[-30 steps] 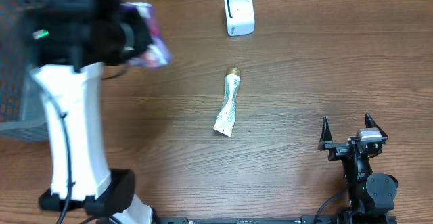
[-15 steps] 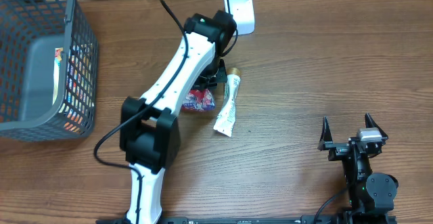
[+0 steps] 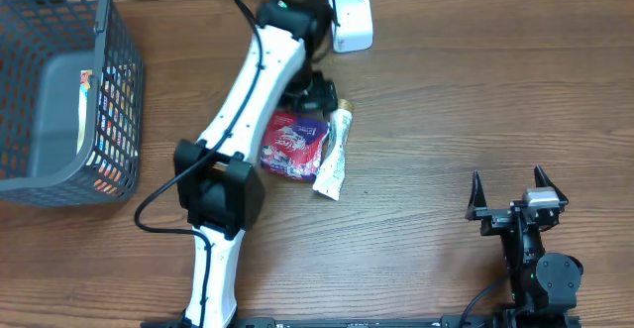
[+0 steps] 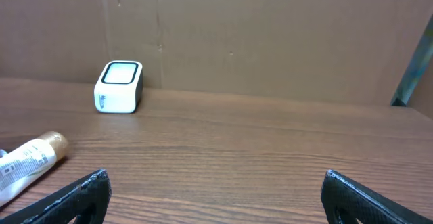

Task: Scan the item barcode
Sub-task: 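Carry the purple pouch to the table beside the tube and release, then retract the left gripper back toward the basket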

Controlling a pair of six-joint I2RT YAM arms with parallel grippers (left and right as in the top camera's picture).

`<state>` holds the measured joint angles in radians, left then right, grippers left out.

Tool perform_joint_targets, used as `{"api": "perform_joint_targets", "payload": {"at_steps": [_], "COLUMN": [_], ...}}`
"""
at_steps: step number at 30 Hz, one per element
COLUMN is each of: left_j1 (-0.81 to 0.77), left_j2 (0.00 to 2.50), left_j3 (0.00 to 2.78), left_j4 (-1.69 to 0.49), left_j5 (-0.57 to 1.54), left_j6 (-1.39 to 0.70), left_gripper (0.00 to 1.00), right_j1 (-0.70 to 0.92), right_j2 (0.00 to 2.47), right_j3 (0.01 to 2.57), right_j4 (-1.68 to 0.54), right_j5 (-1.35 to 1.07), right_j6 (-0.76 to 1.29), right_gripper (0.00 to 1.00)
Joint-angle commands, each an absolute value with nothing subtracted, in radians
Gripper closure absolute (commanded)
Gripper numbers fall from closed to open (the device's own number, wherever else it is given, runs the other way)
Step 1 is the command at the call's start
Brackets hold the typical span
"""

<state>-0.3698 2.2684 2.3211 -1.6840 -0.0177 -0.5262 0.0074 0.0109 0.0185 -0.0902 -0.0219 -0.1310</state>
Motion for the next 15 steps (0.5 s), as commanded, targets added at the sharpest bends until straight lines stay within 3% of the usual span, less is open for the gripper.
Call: {"api": "perform_joint_targets", "payload": {"at_steps": [1, 7, 12, 15], "left_j1": [-0.302, -0.113, 0.176, 0.406], "left_j2": [2.226, 2.082, 1.92, 1.887], "left_j3": [2.524, 2.664, 2.666, 2.666], "left_j4": [-1.69, -1.69, -1.684, -1.672], "left_j5": [0.07, 0.072, 0.068, 0.017], "left_j6": [-0.438, -0.395, -0.382, -0.318], "left_gripper": [0.0, 0.0, 0.06, 0.03], "right_j1": [0.012, 0.012, 0.012, 0.012], "right_j2": [0.003, 0.003, 0.003, 0.003], "right_j3": [0.008, 0.008, 0.008, 0.008], "right_j4": [-0.084, -0.084, -0.084, -0.084], "right_j5": [-0.02, -0.02, -0.02, -0.02], "right_j6": [-0.128, -0.128, -0.128, -0.128], "right_gripper": [0.0, 0.0, 0.0, 0.0]}}
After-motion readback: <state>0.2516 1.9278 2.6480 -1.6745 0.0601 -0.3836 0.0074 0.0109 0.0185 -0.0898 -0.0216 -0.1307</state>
